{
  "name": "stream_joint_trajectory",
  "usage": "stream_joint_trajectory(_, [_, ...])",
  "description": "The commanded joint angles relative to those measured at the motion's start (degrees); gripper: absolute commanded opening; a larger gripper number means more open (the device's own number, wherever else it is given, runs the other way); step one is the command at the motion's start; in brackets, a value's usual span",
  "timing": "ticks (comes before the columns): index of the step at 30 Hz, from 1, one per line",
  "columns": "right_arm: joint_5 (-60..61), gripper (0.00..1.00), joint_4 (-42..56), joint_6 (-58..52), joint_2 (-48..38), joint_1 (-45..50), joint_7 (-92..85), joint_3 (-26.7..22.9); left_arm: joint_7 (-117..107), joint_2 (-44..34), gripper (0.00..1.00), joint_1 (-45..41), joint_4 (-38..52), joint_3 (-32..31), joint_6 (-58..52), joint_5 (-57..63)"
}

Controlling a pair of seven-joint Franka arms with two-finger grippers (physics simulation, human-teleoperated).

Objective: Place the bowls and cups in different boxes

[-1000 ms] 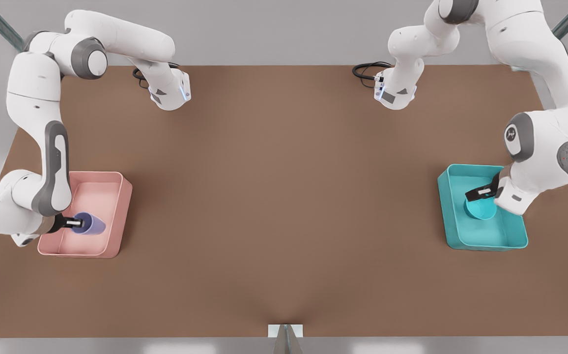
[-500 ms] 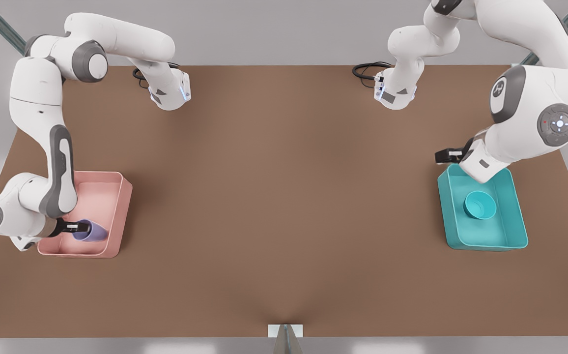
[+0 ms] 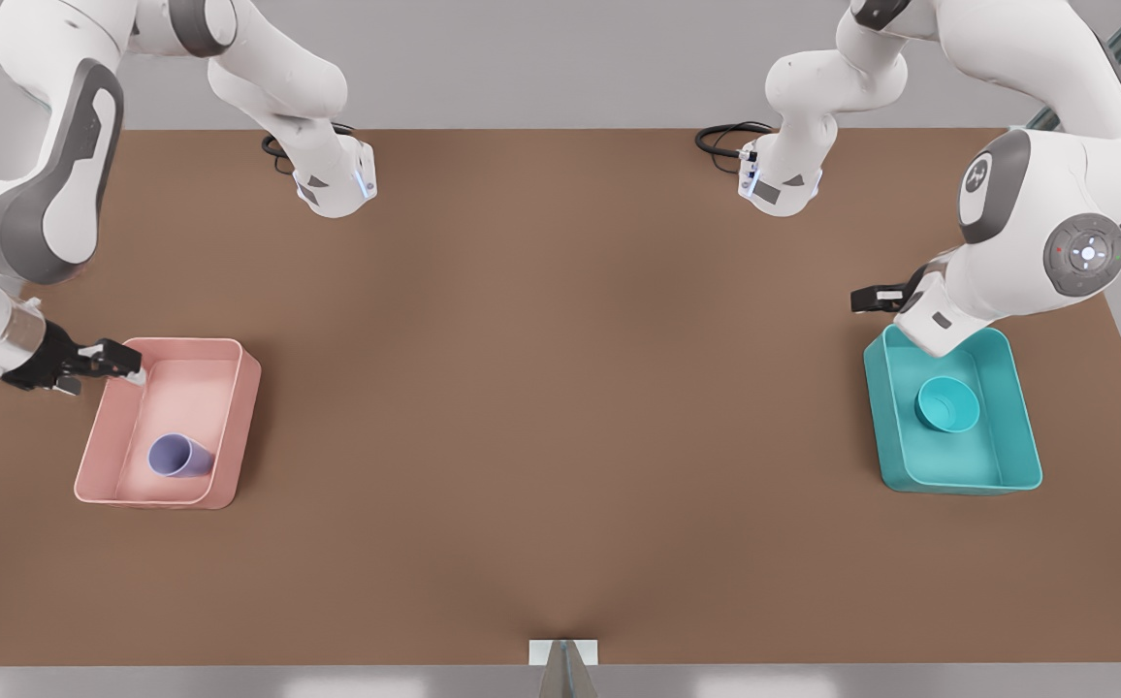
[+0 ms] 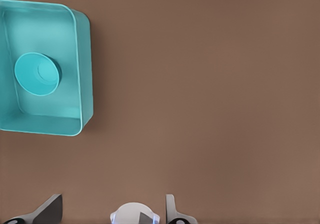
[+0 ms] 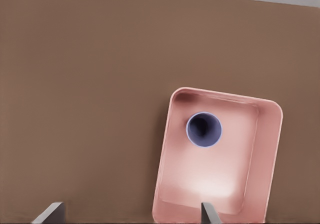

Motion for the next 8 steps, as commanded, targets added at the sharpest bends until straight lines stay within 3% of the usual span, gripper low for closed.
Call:
stream_joint_trajectory(1, [-0.21, 1.0, -2.07, -7.83, -2.82, 0.51, 11.41, 0.04, -0.15, -0.07, 1.0, -0.16, 0.0, -0.04, 0.17, -0.02])
stream_joint_trajectory(8, [-1.7, 1.0, -2.51, -8.27, -3.35, 2.09, 14.05, -0.05, 0.11, -0.15, 1.0, 0.19, 0.0, -0.04, -0.27, -0.37])
